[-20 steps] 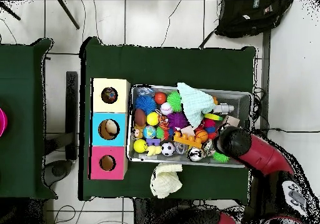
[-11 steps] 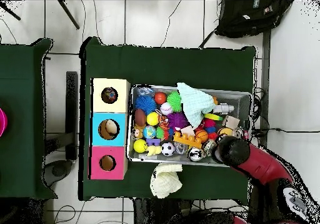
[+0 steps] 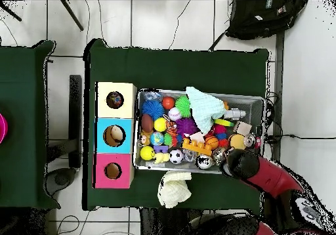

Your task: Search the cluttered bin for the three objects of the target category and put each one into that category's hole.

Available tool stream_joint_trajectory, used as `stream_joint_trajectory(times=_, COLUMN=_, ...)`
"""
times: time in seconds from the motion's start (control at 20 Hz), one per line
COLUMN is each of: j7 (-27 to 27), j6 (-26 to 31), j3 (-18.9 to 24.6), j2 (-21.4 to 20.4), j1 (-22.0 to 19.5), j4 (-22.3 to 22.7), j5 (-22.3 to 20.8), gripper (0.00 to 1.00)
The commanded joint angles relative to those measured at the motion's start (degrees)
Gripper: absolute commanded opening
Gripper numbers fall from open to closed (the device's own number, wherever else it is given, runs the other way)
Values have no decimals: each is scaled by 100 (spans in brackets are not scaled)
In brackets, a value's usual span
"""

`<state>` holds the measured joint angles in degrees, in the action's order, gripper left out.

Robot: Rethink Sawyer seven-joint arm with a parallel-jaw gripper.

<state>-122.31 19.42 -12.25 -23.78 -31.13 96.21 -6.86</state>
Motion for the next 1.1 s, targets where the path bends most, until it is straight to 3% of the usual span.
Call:
stream_joint_trajectory(times=0.05, j7=12, j6=-498, j3=683, j2=595, j1=-251, j4=210, j5=-440, gripper=100)
stream_joint_trajectory(times=0.4, j7=-73, j6=-657, j3=578, j2=795, j1=-266, j4=139, j5=-587, gripper=100)
stream_joint_trajectory(times=0.7, j7=-359, j6=-974, j3=325, j2=890, j1=-47, j4=145, j5=-588, gripper=100)
stream_joint_trajectory(times=1.1, j7=-653, j6=-1848, j3=-51, j2=1393, j1=256, j4=-199, j5=-434, gripper=100)
